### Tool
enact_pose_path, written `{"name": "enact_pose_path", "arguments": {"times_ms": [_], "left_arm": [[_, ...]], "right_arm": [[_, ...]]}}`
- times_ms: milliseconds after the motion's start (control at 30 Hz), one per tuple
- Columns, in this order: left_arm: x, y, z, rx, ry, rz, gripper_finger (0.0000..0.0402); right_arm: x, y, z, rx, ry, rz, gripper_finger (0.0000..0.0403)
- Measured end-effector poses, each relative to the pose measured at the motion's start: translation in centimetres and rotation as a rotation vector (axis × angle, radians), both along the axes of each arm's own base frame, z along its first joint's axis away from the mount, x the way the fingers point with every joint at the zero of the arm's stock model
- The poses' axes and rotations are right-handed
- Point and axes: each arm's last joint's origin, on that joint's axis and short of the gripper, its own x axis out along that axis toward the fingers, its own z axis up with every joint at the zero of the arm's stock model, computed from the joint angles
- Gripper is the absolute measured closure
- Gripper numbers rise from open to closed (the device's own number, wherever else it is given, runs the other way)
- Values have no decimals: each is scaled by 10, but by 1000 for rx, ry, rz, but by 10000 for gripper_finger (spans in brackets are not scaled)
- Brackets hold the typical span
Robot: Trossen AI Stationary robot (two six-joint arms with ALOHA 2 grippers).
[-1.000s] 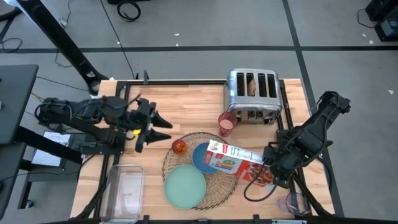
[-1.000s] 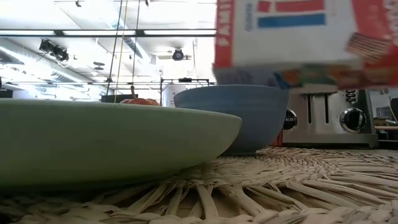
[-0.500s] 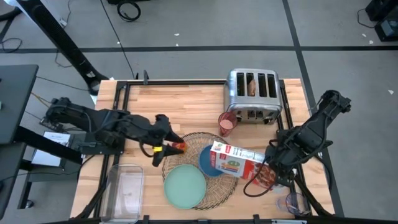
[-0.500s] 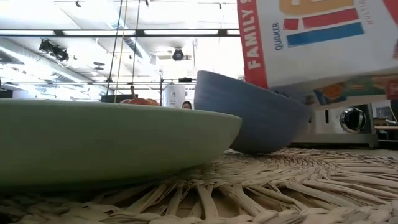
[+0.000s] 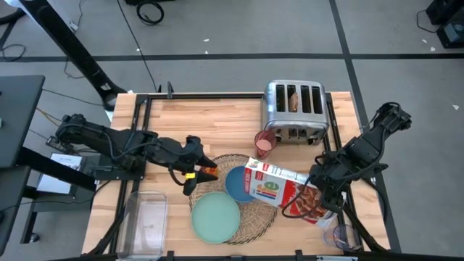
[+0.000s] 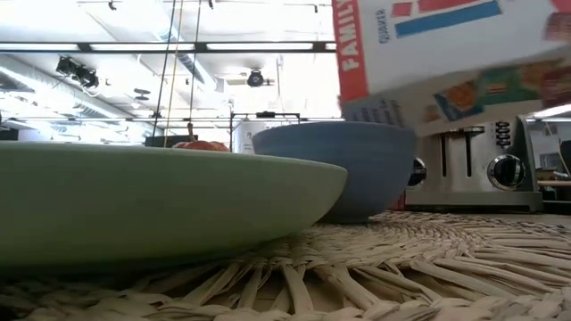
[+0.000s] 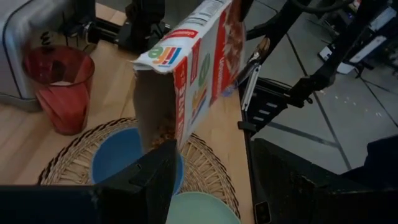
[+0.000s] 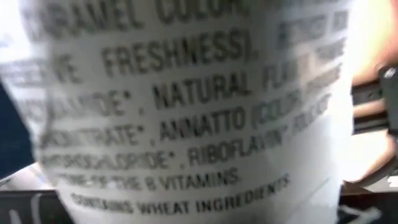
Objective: Arrange a breakfast setting
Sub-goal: Pour the cereal from the cereal box into the blue bowl
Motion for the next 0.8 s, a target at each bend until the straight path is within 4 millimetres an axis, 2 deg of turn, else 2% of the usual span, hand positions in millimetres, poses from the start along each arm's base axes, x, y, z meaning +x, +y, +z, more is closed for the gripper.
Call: {"name": "enact_pose_path", "arguments": {"times_ms": [800], "left_arm": [[-1, -3, 0, -5, 0, -1, 185]], "right_arm": [[13, -11, 8, 185, 50, -148, 183]]}}
